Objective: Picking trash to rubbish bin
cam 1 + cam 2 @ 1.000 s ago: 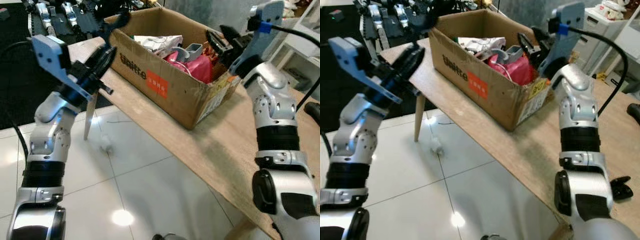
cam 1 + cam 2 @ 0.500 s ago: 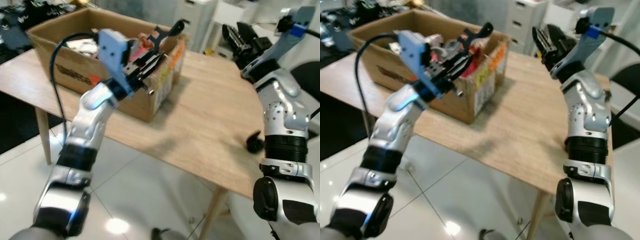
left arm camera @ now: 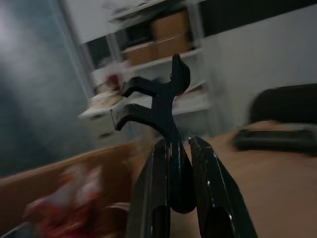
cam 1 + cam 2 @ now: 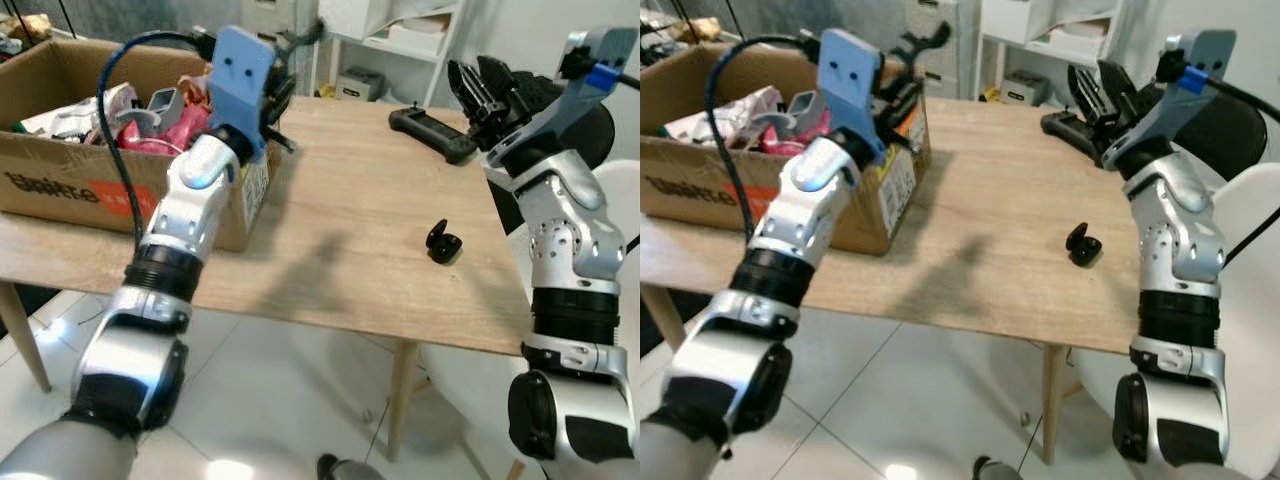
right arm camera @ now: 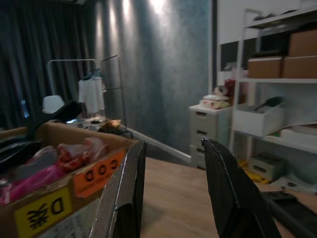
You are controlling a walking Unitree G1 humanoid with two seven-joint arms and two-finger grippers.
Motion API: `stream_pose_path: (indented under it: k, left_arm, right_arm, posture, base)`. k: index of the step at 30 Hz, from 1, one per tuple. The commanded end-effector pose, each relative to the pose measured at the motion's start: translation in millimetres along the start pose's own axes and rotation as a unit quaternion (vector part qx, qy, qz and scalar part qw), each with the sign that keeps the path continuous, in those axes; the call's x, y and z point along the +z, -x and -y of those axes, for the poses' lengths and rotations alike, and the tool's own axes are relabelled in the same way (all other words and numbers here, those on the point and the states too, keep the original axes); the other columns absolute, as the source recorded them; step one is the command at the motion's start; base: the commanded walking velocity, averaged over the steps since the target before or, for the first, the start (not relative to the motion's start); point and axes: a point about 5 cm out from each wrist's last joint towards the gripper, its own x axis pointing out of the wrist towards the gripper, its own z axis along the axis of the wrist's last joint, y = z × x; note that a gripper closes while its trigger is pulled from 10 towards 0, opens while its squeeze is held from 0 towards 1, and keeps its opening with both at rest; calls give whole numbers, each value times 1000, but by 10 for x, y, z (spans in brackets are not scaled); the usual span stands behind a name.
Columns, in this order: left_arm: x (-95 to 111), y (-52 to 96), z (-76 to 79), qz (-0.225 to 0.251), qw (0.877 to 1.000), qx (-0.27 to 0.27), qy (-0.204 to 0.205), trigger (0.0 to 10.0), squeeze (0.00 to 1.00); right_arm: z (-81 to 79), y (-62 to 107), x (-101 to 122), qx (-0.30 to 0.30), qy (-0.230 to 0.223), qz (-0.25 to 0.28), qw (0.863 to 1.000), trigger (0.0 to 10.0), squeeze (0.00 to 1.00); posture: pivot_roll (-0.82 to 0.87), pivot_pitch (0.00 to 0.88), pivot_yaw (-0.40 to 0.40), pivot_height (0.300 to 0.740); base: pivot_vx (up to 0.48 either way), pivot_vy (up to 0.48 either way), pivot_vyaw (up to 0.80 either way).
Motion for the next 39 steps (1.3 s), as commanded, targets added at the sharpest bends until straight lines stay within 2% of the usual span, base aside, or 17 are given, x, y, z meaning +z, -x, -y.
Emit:
stream_pose_path:
  k: [1, 3, 8, 10, 11, 12, 14, 15, 17, 20, 24, 25, 26, 34, 36, 39]
  left_arm:
    - [-34, -2, -209, -25, 999, 42, -21, 10000, 0]
    - [-82, 18, -338, -55, 995, 65, -54, 10000, 0]
    - [-126, 48, -430, -76, 991, 81, -80, 10000, 0]
    - [-190, 100, -532, -99, 984, 98, -113, 10000, 0]
    - [-208, 117, -561, -104, 982, 103, -123, 10000, 0]
    - [-208, 117, -561, -104, 982, 103, -123, 10000, 0]
    - [-230, 133, -584, -107, 980, 106, -131, 10000, 0]
    - [-230, 133, -584, -107, 980, 106, -131, 10000, 0]
    - [-245, 138, -612, -109, 977, 112, -147, 10000, 0]
    - [-248, 136, -631, -112, 974, 117, -160, 10000, 0]
    - [-243, 128, -626, -111, 973, 115, -168, 10000, 0]
    - [-239, 125, -619, -110, 973, 113, -170, 10000, 294]
    - [-237, 110, -594, -105, 976, 107, -158, 10000, 1000]
    - [-209, 81, -576, -100, 975, 97, -172, 10000, 1000]
    - [-173, 72, -589, -91, 978, 100, -161, 10000, 1000]
    - [-27, 25, -600, -47, 993, 89, -65, 10000, 1000]
  right_arm:
    - [-77, 7, -7, 16, -1, -4, 1000, 10000, 0]
    - [-109, 10, -12, 24, -3, -7, 1000, 10000, 0]
    - [-168, 27, -3, 48, -9, -8, 999, 10000, 0]
    - [-344, 131, -44, 146, 1, -51, 988, 10000, 0]
    - [-423, 209, -78, 193, 24, -76, 978, 10000, 0]
    - [-423, 209, -78, 193, 24, -76, 978, 10000, 0]
    - [-503, 351, -114, 254, 62, -108, 959, 10000, 0]
    - [-503, 351, -114, 254, 62, -108, 959, 10000, 0]
    - [-545, 429, -91, 286, 60, -123, 948, 10000, 0]
    - [-588, 478, -82, 307, 58, -134, 940, 10000, 0]
    - [-602, 488, -89, 311, 58, -143, 938, 10000, 0]
    - [-600, 484, -96, 308, 59, -147, 938, 10000, 0]
    - [-572, 478, -113, 299, 64, -160, 939, 10000, 0]
    - [-512, 432, -107, 274, 73, -163, 945, 10000, 0]
    - [-510, 425, -99, 272, 73, -160, 946, 10000, 0]
    - [-507, 403, -73, 268, 72, -150, 949, 10000, 0]
  posture:
    - [-23, 101, 23, 740]
    - [-28, 100, 26, 740]
    - [-31, 101, 26, 740]
    - [-28, 102, 24, 740]
    - [-28, 103, 22, 740]
    - [-28, 103, 22, 740]
    - [-26, 104, 18, 740]
    - [-26, 104, 18, 740]
    - [-28, 106, 14, 740]
    - [-28, 105, 14, 740]
    - [-30, 105, 12, 740]
    - [-30, 105, 12, 740]
    - [-30, 102, 9, 740]
    - [-27, 101, 5, 740]
    - [-24, 97, 4, 740]
    - [-24, 97, 4, 740]
  base:
    - [0, 0, 0]
    - [0, 0, 0]
    - [0, 0, 0]
    - [0, 0, 0]
    - [0, 0, 0]
    - [0, 0, 0]
    - [0, 0, 0]
    - [0, 0, 0]
    - [0, 0, 0]
    - [0, 0, 0]
    - [0, 0, 0]
    - [0, 0, 0]
    - [0, 0, 0]
    - [0, 0, 0]
    - [0, 0, 0]
    - [0, 0, 0]
